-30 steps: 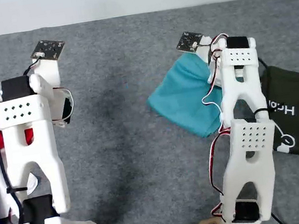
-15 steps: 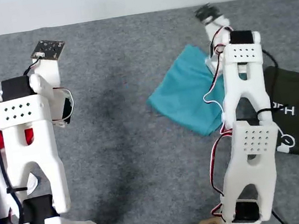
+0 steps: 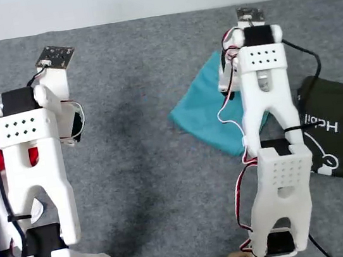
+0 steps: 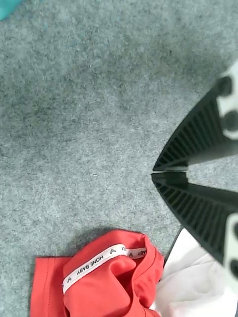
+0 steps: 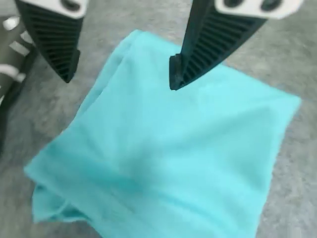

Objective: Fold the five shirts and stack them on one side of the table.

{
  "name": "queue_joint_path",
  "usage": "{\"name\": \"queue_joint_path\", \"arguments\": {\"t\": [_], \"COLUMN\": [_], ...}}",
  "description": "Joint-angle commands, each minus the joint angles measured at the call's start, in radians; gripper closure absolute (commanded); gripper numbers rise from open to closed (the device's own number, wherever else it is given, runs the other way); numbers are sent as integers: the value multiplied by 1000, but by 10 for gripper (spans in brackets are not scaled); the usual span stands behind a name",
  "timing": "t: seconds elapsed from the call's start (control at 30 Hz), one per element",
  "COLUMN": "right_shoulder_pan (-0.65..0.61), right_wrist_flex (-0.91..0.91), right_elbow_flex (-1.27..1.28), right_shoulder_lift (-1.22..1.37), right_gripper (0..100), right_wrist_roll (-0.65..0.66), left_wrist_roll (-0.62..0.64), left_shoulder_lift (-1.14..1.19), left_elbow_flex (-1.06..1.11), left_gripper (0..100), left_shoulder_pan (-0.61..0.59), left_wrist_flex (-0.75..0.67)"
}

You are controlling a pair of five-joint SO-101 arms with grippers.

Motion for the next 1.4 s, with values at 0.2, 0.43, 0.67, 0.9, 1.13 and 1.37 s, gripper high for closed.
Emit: {"name": "queue_joint_path", "arguments": {"t": [0.2,0.43,0.67,0.9,1.13,1.37], "right_shoulder_pan": [-10,-19,-18,16,67,173], "right_wrist_flex": [-74,-228,-217,-136,19,42], "right_elbow_flex": [-68,-69,-71,-71,-71,-64], "right_shoulder_lift": [107,309,389,331,202,31], "right_gripper": [488,566,818,988,988,989], "right_wrist_roll": [-296,-302,-298,-137,127,427], "left_wrist_roll": [-9,-8,-8,-8,-8,-8], "left_shoulder_lift": [-51,-51,-51,-51,-51,-51], "left_elbow_flex": [-4,-4,19,61,59,59], "left_gripper": [993,993,993,993,993,993], "left_shoulder_pan": [-2,-3,-3,-3,-3,-3], "left_wrist_flex": [26,26,26,26,26,26]}}
